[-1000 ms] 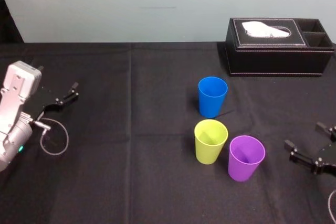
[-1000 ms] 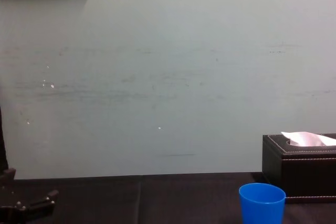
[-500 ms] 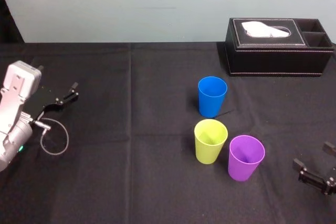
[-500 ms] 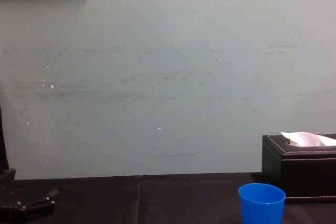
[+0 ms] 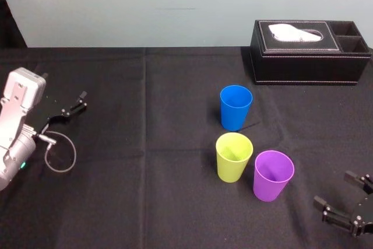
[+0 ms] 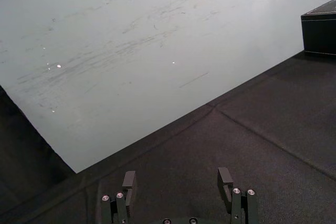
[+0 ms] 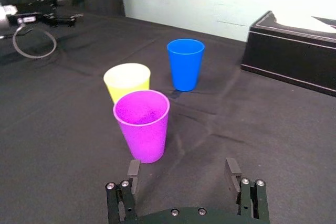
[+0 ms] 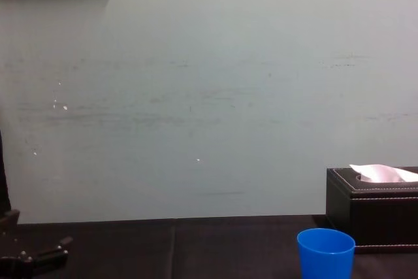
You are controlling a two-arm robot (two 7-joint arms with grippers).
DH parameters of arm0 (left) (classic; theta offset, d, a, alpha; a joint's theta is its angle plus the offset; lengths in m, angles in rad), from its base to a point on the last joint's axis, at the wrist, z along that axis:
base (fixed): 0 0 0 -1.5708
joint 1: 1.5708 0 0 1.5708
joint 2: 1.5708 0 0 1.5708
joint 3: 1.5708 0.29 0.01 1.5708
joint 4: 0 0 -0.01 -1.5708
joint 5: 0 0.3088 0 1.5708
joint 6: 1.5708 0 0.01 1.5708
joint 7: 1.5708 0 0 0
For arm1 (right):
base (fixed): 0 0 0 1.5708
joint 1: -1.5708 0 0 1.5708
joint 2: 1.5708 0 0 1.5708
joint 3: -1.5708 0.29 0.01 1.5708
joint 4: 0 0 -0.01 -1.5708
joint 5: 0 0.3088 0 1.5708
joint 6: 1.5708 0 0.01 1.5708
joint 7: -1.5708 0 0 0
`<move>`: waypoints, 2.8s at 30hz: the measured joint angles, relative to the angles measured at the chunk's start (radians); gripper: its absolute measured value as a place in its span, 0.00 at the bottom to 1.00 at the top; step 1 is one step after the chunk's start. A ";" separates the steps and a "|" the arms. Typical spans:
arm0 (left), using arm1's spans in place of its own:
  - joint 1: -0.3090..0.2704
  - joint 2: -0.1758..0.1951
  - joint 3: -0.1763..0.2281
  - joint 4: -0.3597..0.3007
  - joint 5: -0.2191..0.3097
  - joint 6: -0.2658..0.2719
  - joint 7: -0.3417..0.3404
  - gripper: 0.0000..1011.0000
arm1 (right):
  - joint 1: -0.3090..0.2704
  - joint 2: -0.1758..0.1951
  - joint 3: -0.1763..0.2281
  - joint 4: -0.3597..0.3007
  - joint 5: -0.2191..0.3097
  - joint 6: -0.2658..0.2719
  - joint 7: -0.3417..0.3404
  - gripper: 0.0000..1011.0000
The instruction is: Stack the three plastic cups sequentially using one hand.
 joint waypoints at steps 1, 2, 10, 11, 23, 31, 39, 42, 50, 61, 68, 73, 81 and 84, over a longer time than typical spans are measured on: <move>0.000 0.000 0.000 0.000 0.000 0.000 0.000 1.00 | 0.001 0.001 -0.002 0.002 -0.006 -0.003 0.004 0.99; 0.000 0.000 0.000 0.000 0.000 0.000 0.000 1.00 | 0.003 0.002 -0.004 0.004 -0.012 -0.006 0.008 0.99; 0.000 0.000 0.000 0.000 0.000 0.000 0.000 1.00 | 0.032 -0.007 -0.038 0.037 -0.054 -0.054 0.065 0.99; 0.000 0.000 0.000 0.000 0.000 0.000 0.000 1.00 | 0.037 -0.010 -0.042 0.042 -0.055 -0.063 0.073 0.99; 0.000 0.000 0.000 0.000 0.000 0.000 0.000 1.00 | 0.112 -0.070 -0.107 0.105 -0.120 -0.153 0.129 0.99; 0.000 0.000 0.000 0.000 0.000 0.000 0.000 1.00 | 0.145 -0.113 -0.126 0.117 -0.102 -0.088 0.130 0.99; 0.000 0.000 0.000 0.000 0.000 0.000 0.000 1.00 | 0.177 -0.150 -0.144 0.129 -0.103 -0.053 0.136 0.99; 0.000 0.000 0.000 0.000 0.000 0.000 0.000 1.00 | 0.185 -0.160 -0.148 0.133 -0.108 -0.048 0.139 0.99; 0.000 0.000 0.000 0.000 0.000 0.000 0.000 1.00 | 0.225 -0.186 -0.171 0.156 -0.135 -0.035 0.143 0.99; 0.000 0.000 0.000 0.000 0.000 0.000 0.000 1.00 | 0.290 -0.221 -0.210 0.191 -0.205 -0.027 0.123 0.99; 0.000 0.000 0.000 0.000 0.000 0.000 0.000 1.00 | 0.318 -0.239 -0.221 0.211 -0.213 -0.015 0.120 0.99; 0.000 0.000 0.000 0.000 0.000 0.000 0.000 1.00 | 0.334 -0.249 -0.227 0.219 -0.213 -0.009 0.120 0.99; 0.000 0.000 0.000 0.000 0.000 0.000 0.000 1.00 | 0.349 -0.260 -0.236 0.222 -0.212 -0.004 0.120 0.99; 0.000 0.000 0.000 0.000 0.000 0.000 0.000 1.00 | 0.356 -0.263 -0.240 0.223 -0.213 -0.002 0.117 0.99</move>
